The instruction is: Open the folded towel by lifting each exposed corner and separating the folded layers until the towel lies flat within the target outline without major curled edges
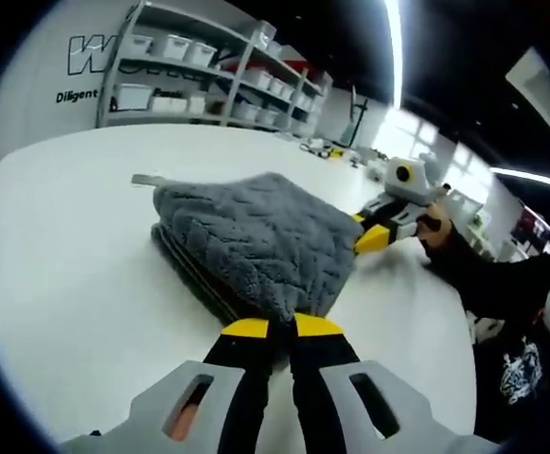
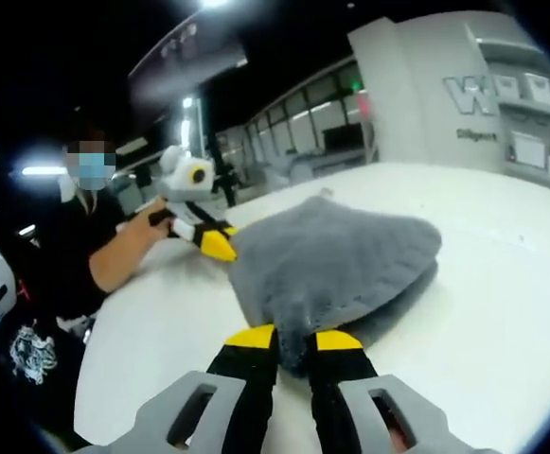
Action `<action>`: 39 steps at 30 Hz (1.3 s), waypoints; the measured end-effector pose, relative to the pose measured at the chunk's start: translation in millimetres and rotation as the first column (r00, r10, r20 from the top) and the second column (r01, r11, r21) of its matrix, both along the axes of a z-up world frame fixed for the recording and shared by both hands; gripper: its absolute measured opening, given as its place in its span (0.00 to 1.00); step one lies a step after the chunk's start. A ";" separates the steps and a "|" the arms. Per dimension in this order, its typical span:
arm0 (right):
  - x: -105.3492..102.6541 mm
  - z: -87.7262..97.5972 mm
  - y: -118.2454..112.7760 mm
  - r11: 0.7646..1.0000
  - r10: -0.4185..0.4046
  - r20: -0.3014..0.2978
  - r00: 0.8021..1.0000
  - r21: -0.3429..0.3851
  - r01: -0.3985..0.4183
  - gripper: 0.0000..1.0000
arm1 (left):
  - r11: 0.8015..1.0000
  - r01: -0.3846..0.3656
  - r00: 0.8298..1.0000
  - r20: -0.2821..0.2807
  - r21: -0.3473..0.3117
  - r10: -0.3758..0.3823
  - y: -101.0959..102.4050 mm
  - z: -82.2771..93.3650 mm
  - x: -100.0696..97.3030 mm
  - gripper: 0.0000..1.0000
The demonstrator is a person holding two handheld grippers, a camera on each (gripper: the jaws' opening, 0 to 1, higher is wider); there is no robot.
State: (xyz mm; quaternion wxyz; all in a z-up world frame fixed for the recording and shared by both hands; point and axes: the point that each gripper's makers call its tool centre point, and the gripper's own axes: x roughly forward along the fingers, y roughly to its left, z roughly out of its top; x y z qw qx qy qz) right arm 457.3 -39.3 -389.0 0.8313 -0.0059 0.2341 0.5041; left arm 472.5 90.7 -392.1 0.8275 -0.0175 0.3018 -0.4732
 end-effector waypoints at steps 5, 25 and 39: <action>-5.1 0.1 -3.0 1.000 0.003 0.005 1.000 -0.004 -0.003 0.08 | 1.000 0.003 1.000 0.008 0.004 -0.003 -2.6 0.7 -7.7 0.05; -27.4 -3.0 -7.7 1.000 0.008 -0.004 1.000 0.011 -0.008 0.08 | 1.000 0.012 1.000 0.003 -0.023 -0.012 -5.7 -2.8 -26.9 0.05; -36.4 -4.6 -8.9 0.999 0.040 -0.013 0.999 0.012 -0.040 0.08 | 0.997 0.078 0.997 -0.008 -0.018 -0.078 -8.1 -3.8 -39.0 0.06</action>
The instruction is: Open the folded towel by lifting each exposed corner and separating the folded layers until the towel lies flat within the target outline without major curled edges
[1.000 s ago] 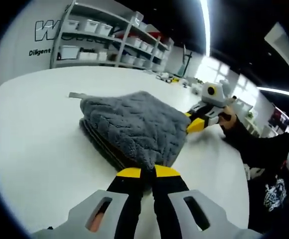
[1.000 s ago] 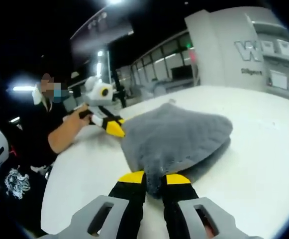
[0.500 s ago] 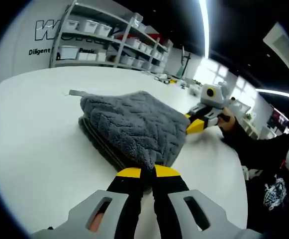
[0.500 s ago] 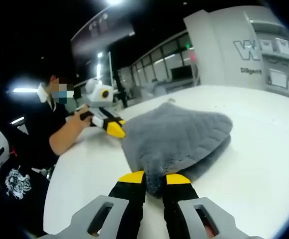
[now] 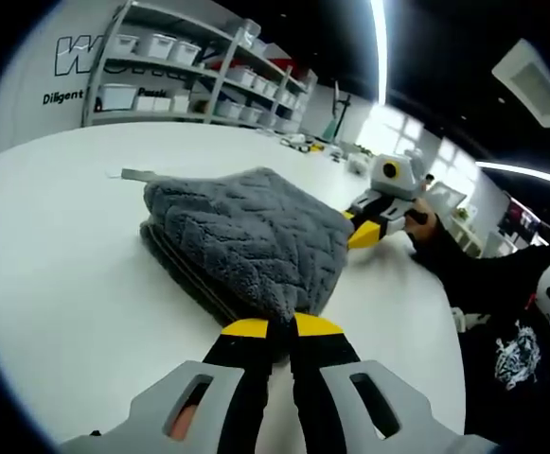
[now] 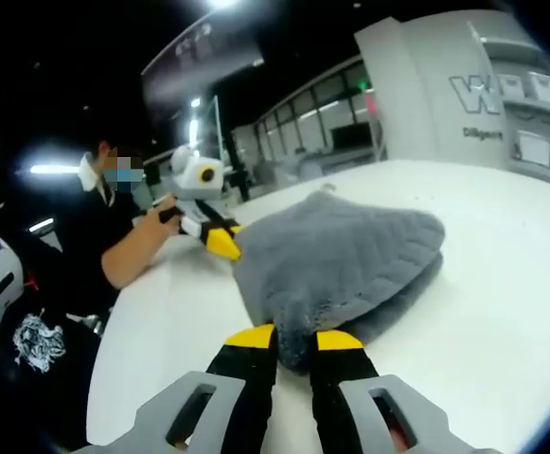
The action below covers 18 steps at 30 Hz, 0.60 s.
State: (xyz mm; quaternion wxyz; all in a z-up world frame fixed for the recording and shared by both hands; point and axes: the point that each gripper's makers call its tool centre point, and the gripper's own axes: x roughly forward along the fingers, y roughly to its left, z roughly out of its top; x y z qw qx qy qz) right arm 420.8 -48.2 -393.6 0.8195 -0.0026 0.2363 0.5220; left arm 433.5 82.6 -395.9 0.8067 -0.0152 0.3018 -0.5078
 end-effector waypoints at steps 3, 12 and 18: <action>-1.7 -0.5 0.5 1.000 0.004 -0.002 1.000 -0.003 -0.004 0.08 | 1.000 0.013 1.000 -0.007 -0.001 -0.013 0.3 0.2 -1.6 0.06; -12.2 -0.9 1.0 0.999 0.042 -0.013 0.999 -0.001 -0.042 0.08 | 0.999 0.050 0.998 -0.030 -0.007 -0.050 -1.1 -0.5 -8.8 0.06; -22.4 -3.9 -1.4 0.996 0.090 -0.037 0.995 -0.012 -0.090 0.08 | 0.997 0.078 0.996 -0.040 -0.008 -0.078 -3.0 -0.9 -14.9 0.06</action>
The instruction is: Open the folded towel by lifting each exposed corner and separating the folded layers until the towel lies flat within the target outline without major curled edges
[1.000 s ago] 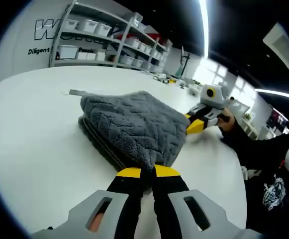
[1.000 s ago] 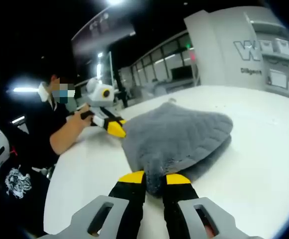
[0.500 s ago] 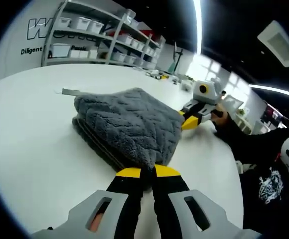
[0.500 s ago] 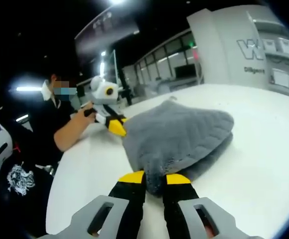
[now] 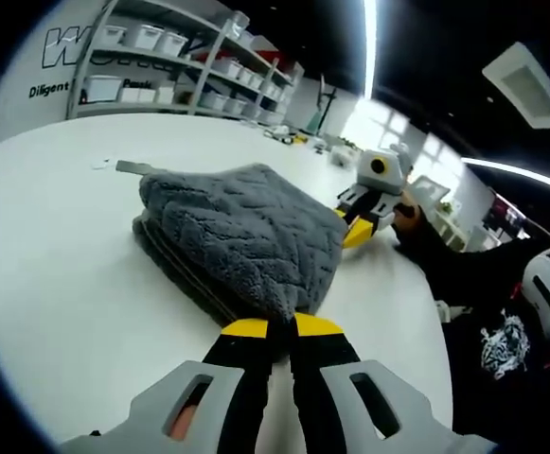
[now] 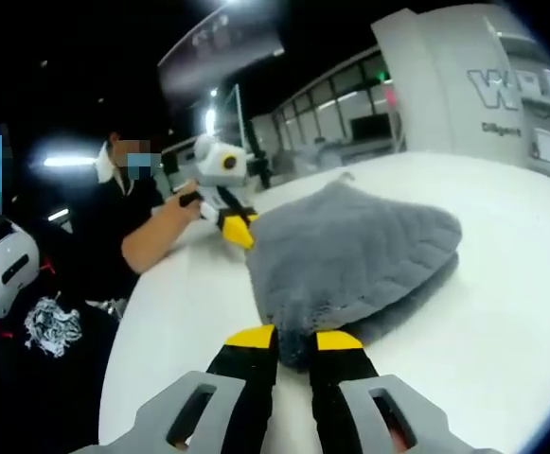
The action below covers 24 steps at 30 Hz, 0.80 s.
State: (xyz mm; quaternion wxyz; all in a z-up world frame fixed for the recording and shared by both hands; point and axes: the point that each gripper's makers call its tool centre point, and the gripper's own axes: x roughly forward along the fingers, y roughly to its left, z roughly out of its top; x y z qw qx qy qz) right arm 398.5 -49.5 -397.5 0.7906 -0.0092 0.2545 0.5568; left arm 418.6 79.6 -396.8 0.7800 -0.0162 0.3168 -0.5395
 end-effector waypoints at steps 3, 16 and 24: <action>0.5 -0.5 -0.2 1.000 -0.003 -0.011 1.000 0.006 0.003 0.08 | 1.000 0.009 1.000 -0.001 0.002 -0.009 -0.3 -0.2 -2.3 0.06; -11.1 1.7 0.0 0.996 0.088 0.096 0.992 -0.016 -0.086 0.47 | 0.994 0.080 0.957 0.273 0.071 -0.097 5.0 1.1 -2.8 0.52; 5.9 4.6 -14.4 0.999 -0.024 0.085 0.996 -0.031 0.027 1.00 | 0.994 0.011 0.964 0.266 -0.105 0.017 8.9 34.9 6.9 1.00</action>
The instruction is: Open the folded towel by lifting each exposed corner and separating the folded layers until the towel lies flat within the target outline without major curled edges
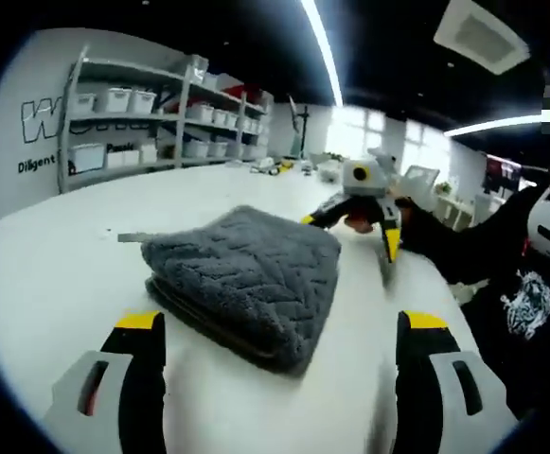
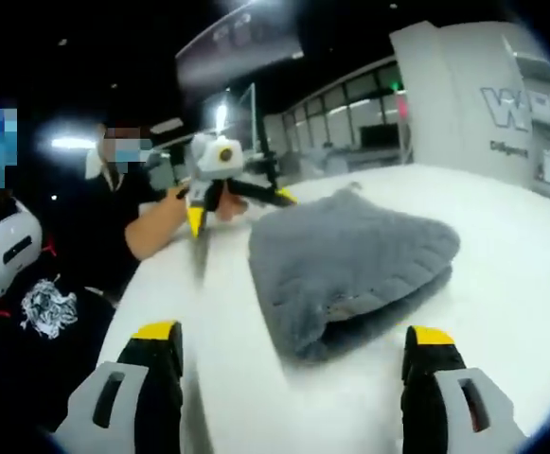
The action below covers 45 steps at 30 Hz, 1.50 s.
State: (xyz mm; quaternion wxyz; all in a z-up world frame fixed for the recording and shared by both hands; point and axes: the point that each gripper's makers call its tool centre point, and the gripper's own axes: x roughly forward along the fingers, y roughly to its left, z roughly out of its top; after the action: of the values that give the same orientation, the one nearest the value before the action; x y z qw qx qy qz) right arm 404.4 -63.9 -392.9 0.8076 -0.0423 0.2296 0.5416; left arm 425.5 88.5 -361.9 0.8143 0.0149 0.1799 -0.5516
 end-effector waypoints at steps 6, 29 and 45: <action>6.0 26.3 -5.9 0.993 -0.034 0.023 0.999 0.110 0.031 1.00 | 0.998 -0.028 1.000 -0.004 -0.053 0.028 10.0 14.0 4.5 1.00; 6.3 104.1 -43.3 0.994 -0.077 0.167 0.983 0.085 0.063 1.00 | 0.974 0.025 0.997 -0.059 -0.226 -0.039 13.9 93.0 -3.8 0.92; 40.3 125.5 -61.7 0.996 -0.071 0.211 0.975 0.073 0.057 1.00 | 0.978 -0.055 0.994 -0.102 -0.199 0.035 21.5 84.8 42.0 0.96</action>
State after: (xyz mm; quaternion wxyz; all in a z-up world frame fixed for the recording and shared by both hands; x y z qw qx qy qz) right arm 444.7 -125.7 -267.4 0.8455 -0.0658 0.1249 0.5150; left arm 467.5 110.0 -277.0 0.8142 -0.0991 0.1631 -0.5483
